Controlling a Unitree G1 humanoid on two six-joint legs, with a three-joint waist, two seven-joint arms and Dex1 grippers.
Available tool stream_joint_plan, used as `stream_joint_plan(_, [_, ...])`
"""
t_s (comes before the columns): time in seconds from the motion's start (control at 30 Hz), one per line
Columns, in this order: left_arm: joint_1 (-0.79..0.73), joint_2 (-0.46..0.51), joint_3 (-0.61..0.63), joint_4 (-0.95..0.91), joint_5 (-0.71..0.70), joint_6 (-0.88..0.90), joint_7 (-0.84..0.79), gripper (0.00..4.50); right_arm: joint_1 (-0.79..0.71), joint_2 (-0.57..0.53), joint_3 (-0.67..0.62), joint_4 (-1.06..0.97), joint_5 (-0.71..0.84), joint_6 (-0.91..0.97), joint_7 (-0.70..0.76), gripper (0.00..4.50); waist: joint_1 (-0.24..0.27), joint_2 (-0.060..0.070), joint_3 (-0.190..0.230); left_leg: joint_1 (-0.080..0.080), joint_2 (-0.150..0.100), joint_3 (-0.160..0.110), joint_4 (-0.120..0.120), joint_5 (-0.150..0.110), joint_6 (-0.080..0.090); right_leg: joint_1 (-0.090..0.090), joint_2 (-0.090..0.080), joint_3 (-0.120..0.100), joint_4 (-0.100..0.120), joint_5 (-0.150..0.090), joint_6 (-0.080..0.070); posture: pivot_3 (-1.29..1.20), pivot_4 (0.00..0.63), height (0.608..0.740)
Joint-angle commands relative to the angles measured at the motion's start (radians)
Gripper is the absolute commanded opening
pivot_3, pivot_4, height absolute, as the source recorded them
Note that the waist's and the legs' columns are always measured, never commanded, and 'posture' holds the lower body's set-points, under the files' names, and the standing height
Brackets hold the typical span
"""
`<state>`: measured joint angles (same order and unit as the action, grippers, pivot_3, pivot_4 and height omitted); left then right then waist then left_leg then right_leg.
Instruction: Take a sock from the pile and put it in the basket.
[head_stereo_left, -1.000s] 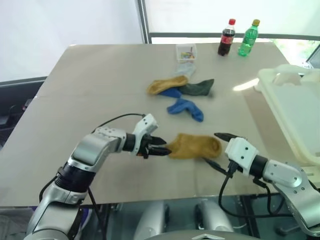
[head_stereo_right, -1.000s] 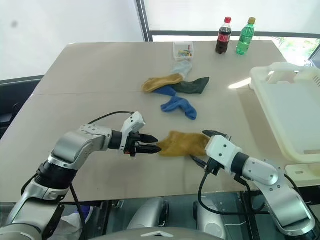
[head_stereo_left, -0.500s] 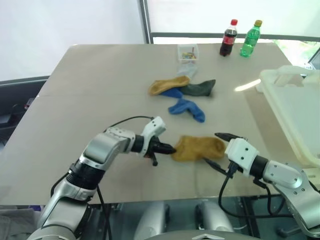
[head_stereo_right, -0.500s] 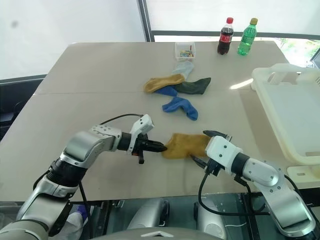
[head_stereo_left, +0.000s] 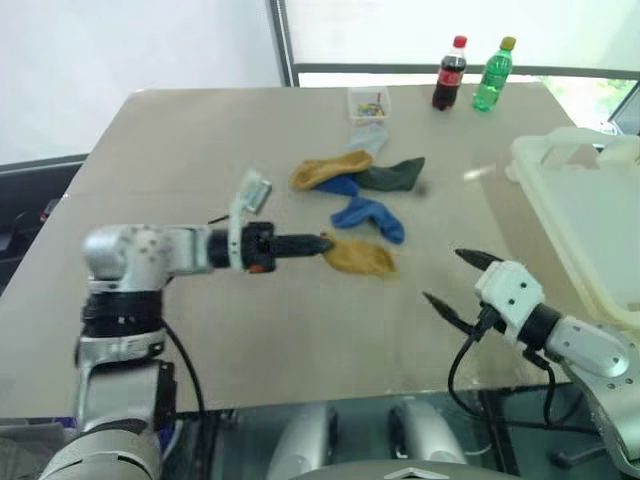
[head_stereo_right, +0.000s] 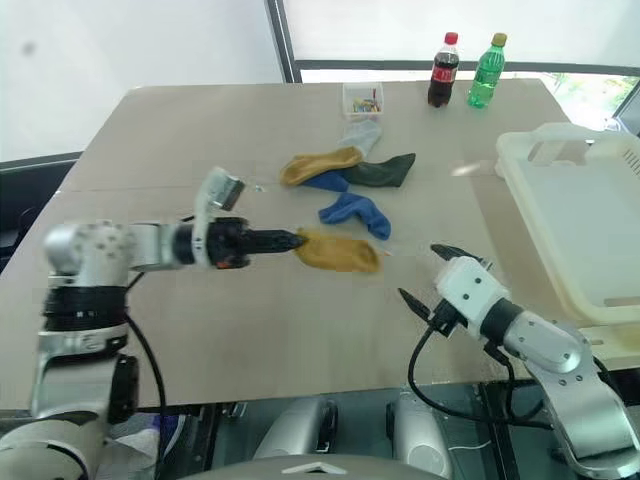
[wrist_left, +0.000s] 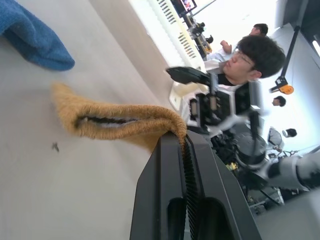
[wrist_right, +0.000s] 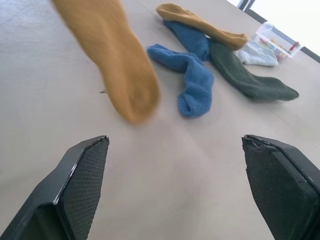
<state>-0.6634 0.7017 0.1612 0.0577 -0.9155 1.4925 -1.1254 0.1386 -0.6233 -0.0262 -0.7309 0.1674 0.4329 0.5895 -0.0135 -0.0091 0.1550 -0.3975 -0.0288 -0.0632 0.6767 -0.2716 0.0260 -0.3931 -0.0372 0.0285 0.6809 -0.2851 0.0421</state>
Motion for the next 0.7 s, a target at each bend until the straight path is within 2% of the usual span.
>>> stream_joint_plan(0.03, [-0.065,0.08,0.049,-0.03,-0.104,0.07,-0.072,0.05,0.001,0.003,-0.04,-0.038,0.022,-0.007,-0.003,4.4,0.003,0.0,0.0,0.0,0.0,0.0,0.0,0.0,0.0,0.0,0.0,0.0,0.0,0.0,0.0,0.0,0.15,0.74])
stream_joint_plan(0.2, [-0.174,0.116,-0.017,-0.029,-0.141,0.118,-0.078,0.05,0.005,0.001,-0.065,-0.036,0.032,-0.005,-0.005,4.4,0.009,-0.001,0.001,0.0,-0.001,-0.002,0.0,0.0,0.0,0.001,-0.001,-0.001,0.0,0.0,0.0,0.0,0.15,0.74])
stream_joint_plan(0.4, [-0.218,0.21,-0.101,0.038,-0.083,0.043,-0.131,0.05,0.061,0.005,-0.098,-0.064,0.045,0.003,-0.015,4.4,-0.004,-0.001,0.001,0.0,-0.001,0.001,-0.001,0.0,0.0,-0.001,0.0,0.001,0.0,0.0,0.0,0.0,0.15,0.74])
stream_joint_plan(0.53, [-0.211,0.258,-0.112,0.03,-0.087,0.039,-0.15,0.05,0.078,0.007,-0.103,-0.068,0.049,-0.003,-0.019,4.4,-0.003,-0.001,0.001,0.0,0.0,0.002,-0.002,0.0,0.0,-0.002,0.001,0.002,0.0,0.0,0.0,0.0,0.15,0.74])
stream_joint_plan(0.7, [-0.16,0.377,-0.124,-0.005,-0.076,0.002,-0.213,0.05,0.069,0.016,-0.096,-0.041,0.052,-0.026,-0.018,4.4,-0.002,-0.001,0.001,0.0,0.0,0.002,-0.002,-0.001,0.001,-0.002,0.001,0.003,0.0,0.0,0.0,0.0,0.15,0.74])
